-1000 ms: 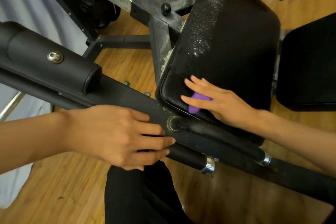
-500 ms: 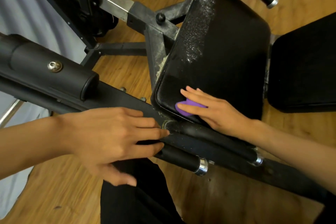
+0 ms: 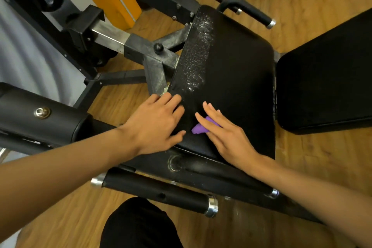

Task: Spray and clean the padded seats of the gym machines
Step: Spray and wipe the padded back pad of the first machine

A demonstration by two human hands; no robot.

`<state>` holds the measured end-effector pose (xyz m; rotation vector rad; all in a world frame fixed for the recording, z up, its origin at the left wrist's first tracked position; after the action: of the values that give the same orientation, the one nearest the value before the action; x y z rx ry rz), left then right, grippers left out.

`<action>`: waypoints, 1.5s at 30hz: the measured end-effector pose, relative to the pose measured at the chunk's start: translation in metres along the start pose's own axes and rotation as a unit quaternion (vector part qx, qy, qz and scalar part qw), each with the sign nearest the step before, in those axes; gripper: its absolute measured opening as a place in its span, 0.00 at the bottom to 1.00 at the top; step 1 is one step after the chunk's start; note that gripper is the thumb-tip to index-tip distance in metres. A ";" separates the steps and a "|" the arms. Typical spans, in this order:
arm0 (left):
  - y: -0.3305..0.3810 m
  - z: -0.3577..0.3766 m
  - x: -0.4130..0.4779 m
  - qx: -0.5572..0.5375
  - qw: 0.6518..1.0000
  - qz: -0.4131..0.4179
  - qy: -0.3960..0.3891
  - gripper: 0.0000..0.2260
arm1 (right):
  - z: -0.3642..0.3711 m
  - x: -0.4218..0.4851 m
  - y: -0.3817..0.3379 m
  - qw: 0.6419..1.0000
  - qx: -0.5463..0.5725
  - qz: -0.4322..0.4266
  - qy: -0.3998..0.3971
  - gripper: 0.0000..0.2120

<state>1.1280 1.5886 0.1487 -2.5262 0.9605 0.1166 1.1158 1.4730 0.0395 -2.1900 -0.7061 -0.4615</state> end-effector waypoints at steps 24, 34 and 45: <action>-0.006 0.027 0.022 -0.080 0.993 0.050 0.076 0.18 | -0.004 0.158 0.106 0.975 0.022 0.190 0.116 0.21; -0.005 0.027 0.020 -0.099 0.991 0.045 0.078 0.18 | -0.006 0.144 0.089 0.978 -0.011 0.184 0.096 0.22; -0.005 0.023 0.020 -0.167 0.979 0.035 0.110 0.16 | 0.006 0.053 0.027 0.993 0.044 0.082 0.069 0.22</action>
<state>1.1483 1.5896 0.1251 -2.8590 1.2030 0.0187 1.1743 1.4805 0.0481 -2.0907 -0.4585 -0.4826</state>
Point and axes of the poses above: each hand's wrist, its own x-axis towards the middle knuckle, its own z-axis out of the palm, y = z × x, the point moved 8 cm from there along x, towards the middle knuckle, and after that the axes turned 8 degrees about -x, right-handed, at the moved point
